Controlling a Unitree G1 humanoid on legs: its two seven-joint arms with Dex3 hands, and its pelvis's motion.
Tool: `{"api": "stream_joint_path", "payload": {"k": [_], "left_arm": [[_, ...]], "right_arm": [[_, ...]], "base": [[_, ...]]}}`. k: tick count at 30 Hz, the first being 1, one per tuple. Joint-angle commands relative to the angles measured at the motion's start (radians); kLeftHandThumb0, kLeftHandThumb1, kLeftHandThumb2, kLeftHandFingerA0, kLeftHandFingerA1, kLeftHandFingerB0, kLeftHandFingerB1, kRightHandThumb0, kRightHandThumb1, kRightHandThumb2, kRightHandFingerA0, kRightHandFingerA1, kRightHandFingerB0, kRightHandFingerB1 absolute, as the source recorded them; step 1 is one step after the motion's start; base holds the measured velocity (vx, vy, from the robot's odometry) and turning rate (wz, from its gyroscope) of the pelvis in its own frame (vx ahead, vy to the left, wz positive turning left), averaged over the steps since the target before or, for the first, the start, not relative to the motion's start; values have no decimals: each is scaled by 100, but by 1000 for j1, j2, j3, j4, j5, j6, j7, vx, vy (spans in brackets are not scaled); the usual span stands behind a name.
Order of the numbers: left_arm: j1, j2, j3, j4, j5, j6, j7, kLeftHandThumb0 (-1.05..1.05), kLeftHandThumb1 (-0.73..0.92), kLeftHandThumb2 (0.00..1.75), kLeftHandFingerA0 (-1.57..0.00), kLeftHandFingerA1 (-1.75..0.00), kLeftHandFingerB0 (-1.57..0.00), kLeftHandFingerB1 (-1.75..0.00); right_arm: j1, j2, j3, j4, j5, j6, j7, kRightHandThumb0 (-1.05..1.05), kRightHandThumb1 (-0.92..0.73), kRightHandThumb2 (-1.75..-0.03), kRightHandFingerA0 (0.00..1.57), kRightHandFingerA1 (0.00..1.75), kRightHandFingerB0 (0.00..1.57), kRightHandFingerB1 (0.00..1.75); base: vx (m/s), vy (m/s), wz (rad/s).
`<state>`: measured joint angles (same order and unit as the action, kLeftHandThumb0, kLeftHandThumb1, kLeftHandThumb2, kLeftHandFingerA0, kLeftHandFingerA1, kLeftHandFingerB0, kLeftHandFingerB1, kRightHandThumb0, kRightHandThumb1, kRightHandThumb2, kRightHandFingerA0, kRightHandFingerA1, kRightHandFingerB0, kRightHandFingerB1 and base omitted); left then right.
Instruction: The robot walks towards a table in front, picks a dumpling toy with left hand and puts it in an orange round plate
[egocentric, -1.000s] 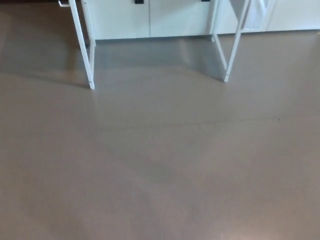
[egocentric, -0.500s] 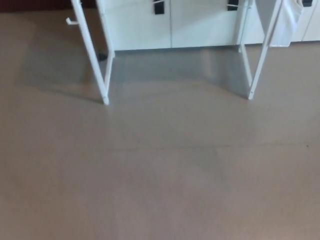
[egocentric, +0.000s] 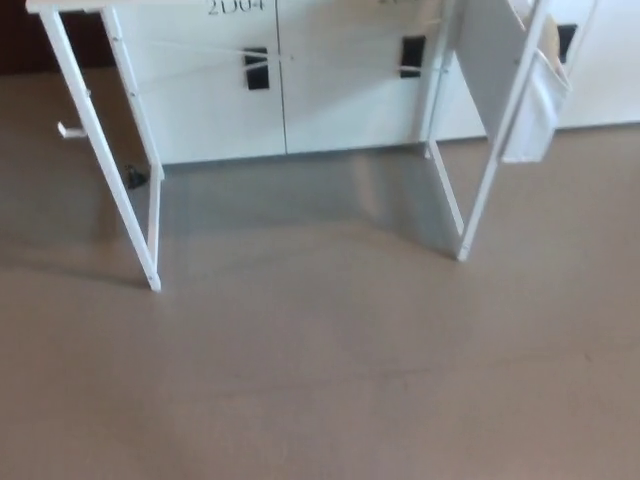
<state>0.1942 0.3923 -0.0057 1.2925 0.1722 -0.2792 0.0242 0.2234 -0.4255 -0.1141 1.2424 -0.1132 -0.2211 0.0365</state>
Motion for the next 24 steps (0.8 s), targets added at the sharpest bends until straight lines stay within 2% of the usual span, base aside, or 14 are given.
{"api": "stream_joint_path", "payload": {"k": [1, 4, 5, 6, 13, 14, 19, 20, 24], "left_arm": [[6, 7, -6, 5, 13, -5, 24, -9, 43, 89, -66, -77, -22, -51], [21, 10, -13, 4, 19, -10, 28, -10, 43, 89, -64, -75, -23, -52], [19, 8, -14, 0, 20, -15, 37, -14, 62, 57, -70, -72, -35, -38], [21, 8, -15, -3, 20, -18, 40, -16, 63, 57, -69, -65, -35, -38], [12, 9, -13, -8, 14, 0, 26, -15, 64, 58, -69, -67, -33, -37], [16, 9, -15, -3, 16, -1, 27, -17, 63, 58, -67, -62, -33, -37], [20, 9, -18, 4, 18, -1, 26, -16, 64, 58, -68, -67, -34, -38], [22, 12, -20, 2, 20, -2, 24, -16, 64, 58, -66, -59, -34, -38], [44, 18, -26, 2, 25, -8, 25, -18, 64, 58, -64, -55, -34, -37]], "right_arm": [[-10, 0, 9, 3, -5, -4, -27, 8, -51, -54, 77, 53, 53, 42], [-1, 5, 9, 23, -4, -12, -31, 7, -52, -54, 79, 54, 52, 42], [-5, 4, 8, 22, -1, -11, -28, 8, -52, -55, 78, 53, 52, 42], [-5, 3, 7, 23, 2, -9, -24, 8, -52, -55, 76, 53, 51, 41], [-2, 1, 9, 1, 6, -6, -19, 8, -52, -55, 74, 52, 53, 42], [-4, 4, 10, 14, 3, -5, -26, 7, -52, -56, 72, 51, 51, 42], [-13, 12, 10, 44, 2, 0, -42, 7, -53, -56, 72, 51, 51, 42], [-13, 13, 12, 46, -1, -3, -44, 7, -52, -55, 74, 52, 53, 42], [5, 17, 11, 54, 2, -23, -45, 10, -52, -55, 76, 53, 54, 43]], "base": [[502, -169, 34], [553, -254, 48], [457, -355, 85], [492, -240, 33], [388, -66, -3], [283, 16, -31], [466, 89, -23], [487, 230, -90], [473, 237, -15]]}}
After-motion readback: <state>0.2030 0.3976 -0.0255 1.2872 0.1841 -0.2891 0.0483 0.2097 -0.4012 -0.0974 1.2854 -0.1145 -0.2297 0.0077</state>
